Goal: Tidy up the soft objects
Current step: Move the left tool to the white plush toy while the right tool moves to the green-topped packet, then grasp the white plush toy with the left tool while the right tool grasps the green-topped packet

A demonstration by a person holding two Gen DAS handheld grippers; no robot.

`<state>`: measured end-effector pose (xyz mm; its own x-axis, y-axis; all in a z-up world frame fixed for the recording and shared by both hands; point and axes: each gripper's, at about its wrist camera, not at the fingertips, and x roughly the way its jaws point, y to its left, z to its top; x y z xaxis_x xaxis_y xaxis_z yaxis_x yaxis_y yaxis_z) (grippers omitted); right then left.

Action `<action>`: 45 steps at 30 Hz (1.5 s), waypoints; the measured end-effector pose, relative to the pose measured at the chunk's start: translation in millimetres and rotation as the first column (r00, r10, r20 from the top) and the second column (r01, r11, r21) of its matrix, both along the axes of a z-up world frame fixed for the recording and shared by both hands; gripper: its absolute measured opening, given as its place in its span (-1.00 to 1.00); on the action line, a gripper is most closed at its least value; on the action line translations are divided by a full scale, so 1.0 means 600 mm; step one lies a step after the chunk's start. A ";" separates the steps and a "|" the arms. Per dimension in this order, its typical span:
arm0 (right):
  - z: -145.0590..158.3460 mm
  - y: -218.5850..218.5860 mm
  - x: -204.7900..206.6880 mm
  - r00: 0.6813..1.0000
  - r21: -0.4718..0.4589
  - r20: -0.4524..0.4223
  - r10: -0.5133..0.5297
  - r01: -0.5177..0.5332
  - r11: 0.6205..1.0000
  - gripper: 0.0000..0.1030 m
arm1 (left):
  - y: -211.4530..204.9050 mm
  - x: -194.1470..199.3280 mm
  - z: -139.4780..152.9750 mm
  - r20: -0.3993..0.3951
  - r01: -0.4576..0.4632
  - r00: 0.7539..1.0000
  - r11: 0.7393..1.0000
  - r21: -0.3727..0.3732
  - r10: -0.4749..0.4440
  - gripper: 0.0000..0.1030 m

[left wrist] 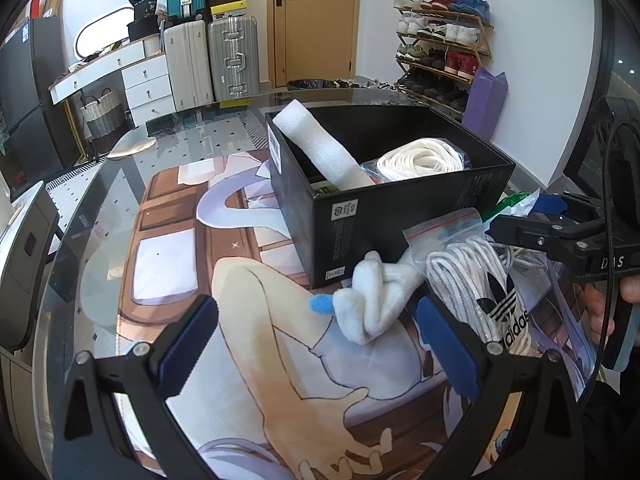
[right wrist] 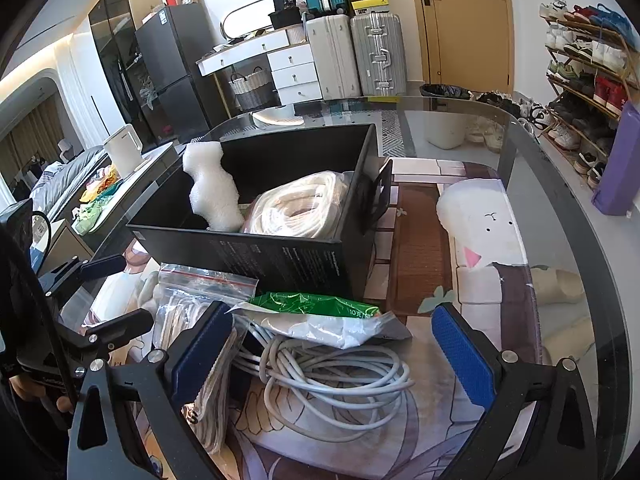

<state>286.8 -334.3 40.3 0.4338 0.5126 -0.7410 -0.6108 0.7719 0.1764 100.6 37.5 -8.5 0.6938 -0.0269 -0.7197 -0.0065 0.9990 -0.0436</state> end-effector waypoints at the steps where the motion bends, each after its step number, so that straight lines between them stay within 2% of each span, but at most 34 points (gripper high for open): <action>1: -0.001 0.001 0.001 1.000 0.000 -0.001 0.003 -0.003 1.000 0.90 | -0.001 0.000 0.001 0.000 0.000 1.000 1.000 -0.002 0.000 0.95; 2: -0.002 0.002 0.001 1.000 0.000 -0.003 0.004 -0.004 1.000 0.86 | 0.000 0.000 0.000 0.000 0.000 1.000 1.000 -0.003 0.000 0.95; 4: -0.005 0.005 0.003 1.000 0.002 -0.011 0.009 -0.009 1.000 0.66 | -0.001 0.000 0.000 -0.001 0.000 1.000 1.000 -0.003 0.000 0.95; 6: -0.005 0.004 0.003 1.000 -0.004 -0.009 0.007 -0.007 1.000 0.64 | -0.002 0.000 -0.001 -0.001 0.002 1.000 1.000 -0.005 -0.002 0.95; 10: -0.005 0.004 -0.001 1.000 -0.003 0.001 0.009 -0.009 1.000 0.41 | -0.001 -0.001 -0.004 -0.005 0.001 1.000 1.000 -0.008 -0.001 0.95; 16: 0.001 -0.004 -0.008 0.999 0.008 0.025 0.022 -0.022 1.000 0.22 | -0.002 -0.002 -0.003 -0.007 -0.002 1.000 1.000 -0.005 0.001 0.95; 22: 0.013 -0.019 -0.020 0.998 0.023 0.048 0.033 -0.034 0.999 0.21 | -0.003 0.010 -0.009 -0.042 -0.020 0.999 1.000 0.015 0.020 0.95; 35: 0.027 -0.035 -0.039 0.995 0.031 0.084 0.058 -0.060 0.998 0.21 | -0.032 0.041 -0.014 -0.091 0.040 0.995 0.998 0.057 -0.034 0.94; 38: 0.029 -0.038 -0.041 0.994 0.033 0.091 0.060 -0.063 0.997 0.21 | -0.036 0.044 -0.014 -0.087 0.055 0.995 0.997 0.056 -0.050 0.77; 43: 0.032 -0.042 -0.043 0.993 0.035 0.098 0.061 -0.065 0.997 0.21 | -0.038 0.042 -0.013 -0.079 0.093 0.993 0.995 0.028 -0.090 0.26; 45: 0.033 -0.042 -0.044 0.993 0.036 0.101 0.061 -0.065 0.997 0.21 | -0.041 0.038 -0.012 -0.073 0.104 0.992 0.994 0.027 -0.102 0.19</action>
